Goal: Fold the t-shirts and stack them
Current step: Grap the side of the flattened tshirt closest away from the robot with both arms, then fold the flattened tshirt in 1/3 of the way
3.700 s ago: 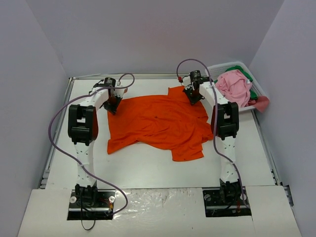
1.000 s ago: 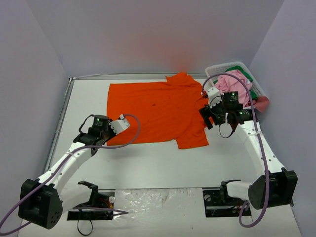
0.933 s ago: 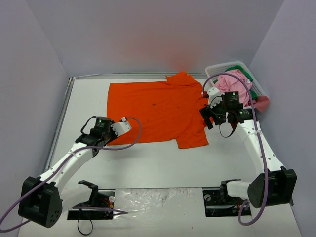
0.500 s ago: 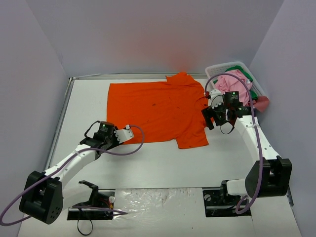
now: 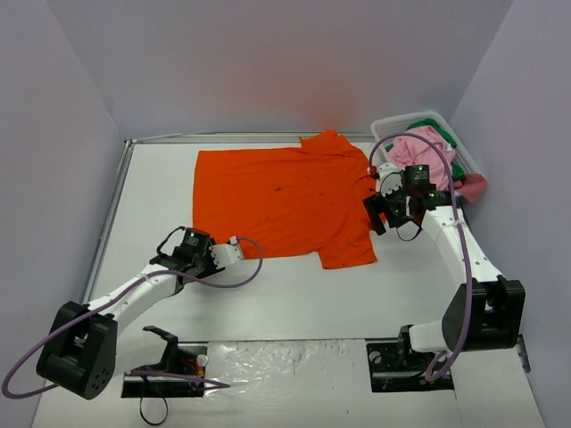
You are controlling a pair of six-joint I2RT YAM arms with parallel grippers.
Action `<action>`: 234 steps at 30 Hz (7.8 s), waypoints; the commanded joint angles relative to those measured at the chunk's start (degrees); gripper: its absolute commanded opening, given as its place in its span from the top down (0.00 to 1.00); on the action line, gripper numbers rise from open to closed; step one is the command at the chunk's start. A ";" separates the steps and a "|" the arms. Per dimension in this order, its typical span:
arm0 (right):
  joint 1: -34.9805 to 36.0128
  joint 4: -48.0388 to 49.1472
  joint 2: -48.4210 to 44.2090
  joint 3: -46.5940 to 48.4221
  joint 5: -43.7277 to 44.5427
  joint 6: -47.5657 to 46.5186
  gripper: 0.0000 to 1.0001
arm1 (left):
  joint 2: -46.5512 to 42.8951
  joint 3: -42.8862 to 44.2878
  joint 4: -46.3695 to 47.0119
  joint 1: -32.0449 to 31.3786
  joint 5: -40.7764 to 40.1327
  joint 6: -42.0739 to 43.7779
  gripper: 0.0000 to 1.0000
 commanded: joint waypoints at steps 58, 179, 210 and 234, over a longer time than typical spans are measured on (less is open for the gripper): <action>11.08 -9.95 3.39 -0.23 7.28 -9.36 0.29 | 14.38 20.80 -5.36 10.79 2.71 -10.94 0.98; 21.65 -7.40 20.88 -4.54 1.13 -33.64 0.61 | 21.41 22.38 -3.95 17.30 3.59 -19.30 0.98; 23.41 -21.19 7.97 0.82 -1.50 -23.53 1.00 | 10.52 19.49 -11.68 16.86 10.09 -13.59 0.98; 21.65 -29.72 -3.65 3.19 -5.11 -19.74 1.00 | 3.22 10.43 -9.58 17.03 8.33 -8.23 0.97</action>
